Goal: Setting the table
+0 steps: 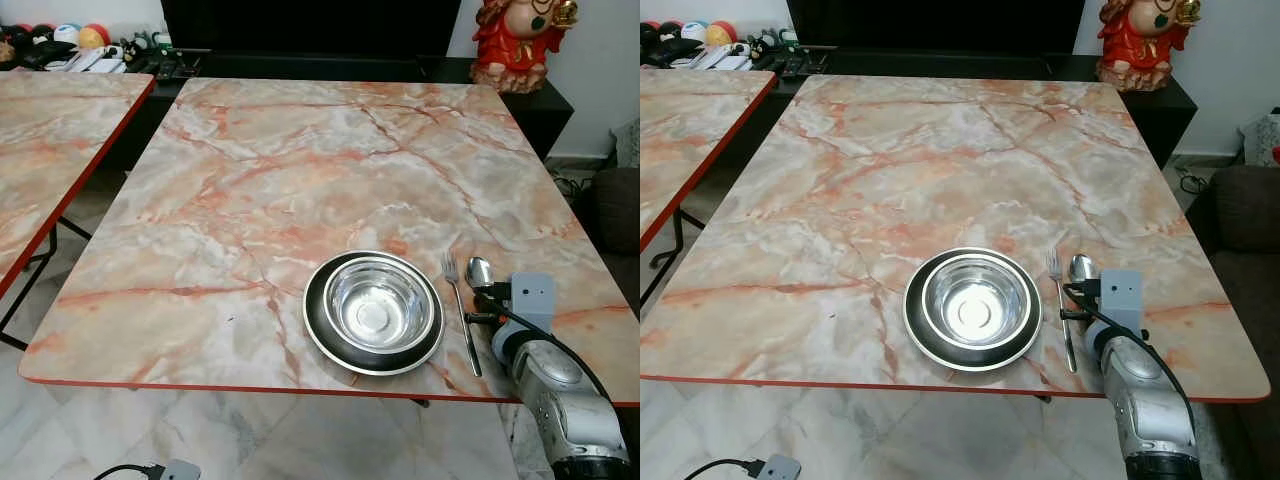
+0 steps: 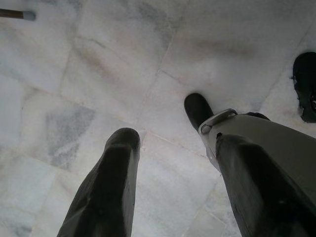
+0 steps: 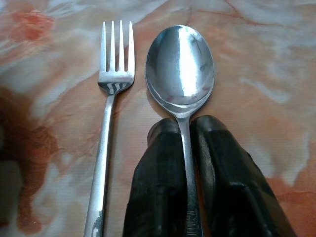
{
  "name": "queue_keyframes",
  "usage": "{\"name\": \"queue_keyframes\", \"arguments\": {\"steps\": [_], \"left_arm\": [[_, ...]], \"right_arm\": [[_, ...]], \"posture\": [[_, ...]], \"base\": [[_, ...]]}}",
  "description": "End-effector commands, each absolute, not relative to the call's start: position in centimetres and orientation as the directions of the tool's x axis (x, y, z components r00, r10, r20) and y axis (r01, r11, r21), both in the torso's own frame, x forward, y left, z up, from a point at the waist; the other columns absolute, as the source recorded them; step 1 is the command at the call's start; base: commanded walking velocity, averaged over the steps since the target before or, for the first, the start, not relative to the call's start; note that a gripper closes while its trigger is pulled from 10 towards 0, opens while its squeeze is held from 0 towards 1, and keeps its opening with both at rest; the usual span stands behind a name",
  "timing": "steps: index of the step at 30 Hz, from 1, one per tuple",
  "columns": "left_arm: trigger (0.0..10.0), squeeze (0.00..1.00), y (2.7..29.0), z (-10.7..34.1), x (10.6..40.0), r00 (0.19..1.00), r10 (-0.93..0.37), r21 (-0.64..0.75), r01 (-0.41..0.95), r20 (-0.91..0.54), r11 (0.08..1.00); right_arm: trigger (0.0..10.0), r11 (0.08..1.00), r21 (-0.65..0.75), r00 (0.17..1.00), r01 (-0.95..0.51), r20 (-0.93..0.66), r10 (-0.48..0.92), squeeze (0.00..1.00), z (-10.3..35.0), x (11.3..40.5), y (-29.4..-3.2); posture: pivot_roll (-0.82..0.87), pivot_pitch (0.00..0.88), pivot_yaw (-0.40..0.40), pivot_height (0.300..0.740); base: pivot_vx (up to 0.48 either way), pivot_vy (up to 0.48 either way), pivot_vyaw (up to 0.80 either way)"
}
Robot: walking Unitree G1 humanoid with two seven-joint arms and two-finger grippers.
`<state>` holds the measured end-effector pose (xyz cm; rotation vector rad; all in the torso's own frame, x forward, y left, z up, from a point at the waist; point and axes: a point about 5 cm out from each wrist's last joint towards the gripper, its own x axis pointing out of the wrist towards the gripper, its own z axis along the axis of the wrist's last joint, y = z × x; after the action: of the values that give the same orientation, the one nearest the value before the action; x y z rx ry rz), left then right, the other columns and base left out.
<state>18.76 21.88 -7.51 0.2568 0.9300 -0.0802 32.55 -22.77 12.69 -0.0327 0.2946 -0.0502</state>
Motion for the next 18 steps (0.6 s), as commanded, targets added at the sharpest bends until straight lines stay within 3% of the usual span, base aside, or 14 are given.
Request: {"name": "queue_keyframes", "arguments": {"steps": [1, 2, 3, 4, 18], "left_arm": [[10.0, 0.0, 22.0, -7.94, 17.89, 0.571, 0.044, 0.184, 0.191, -0.82, 0.964], [10.0, 0.0, 22.01, -7.94, 17.88, 0.57, 0.044, 0.185, 0.191, -0.82, 0.964], [10.0, 0.0, 22.01, -7.94, 17.87, 0.57, 0.045, 0.185, 0.192, -0.821, 0.964], [10.0, 0.0, 22.01, -7.94, 17.87, 0.57, 0.045, 0.185, 0.191, -0.82, 0.964], [10.0, 0.0, 22.06, -7.9, 17.93, 0.572, 0.048, 0.188, 0.188, -0.819, 0.964]], "right_arm": [[10.0, 0.997, -0.048, 0.946, 0.059, -0.317, -0.071, 0.58, 12.22, 32.31, -23.1], [10.0, 0.997, -0.049, 0.945, 0.063, -0.318, -0.075, 0.18, 12.18, 32.29, -23.21], [10.0, 0.997, -0.049, 0.945, 0.064, -0.319, -0.076, 0.18, 12.17, 32.28, -23.25], [10.0, 0.997, -0.049, 0.944, 0.065, -0.32, -0.077, 0.03, 12.16, 32.26, -23.27], [10.0, 0.998, -0.033, 0.945, 0.056, -0.321, -0.064, 0.0, 12.2, 32.42, -22.98]], "posture": [[-0.1, 0.202, 0.001, 0.74], [-0.1, 0.202, 0.001, 0.74], [-0.1, 0.204, 0.001, 0.74], [-0.1, 0.204, 0.001, 0.74], [-0.09, 0.203, 0.0, 0.74]], "base": [[0.0, 0.0, 0.0], [0.0, 0.0, 0.0], [0.0, 0.0, 0.0], [0.0, 0.0, 0.0], [0.0, 0.0, 0.0]]}}
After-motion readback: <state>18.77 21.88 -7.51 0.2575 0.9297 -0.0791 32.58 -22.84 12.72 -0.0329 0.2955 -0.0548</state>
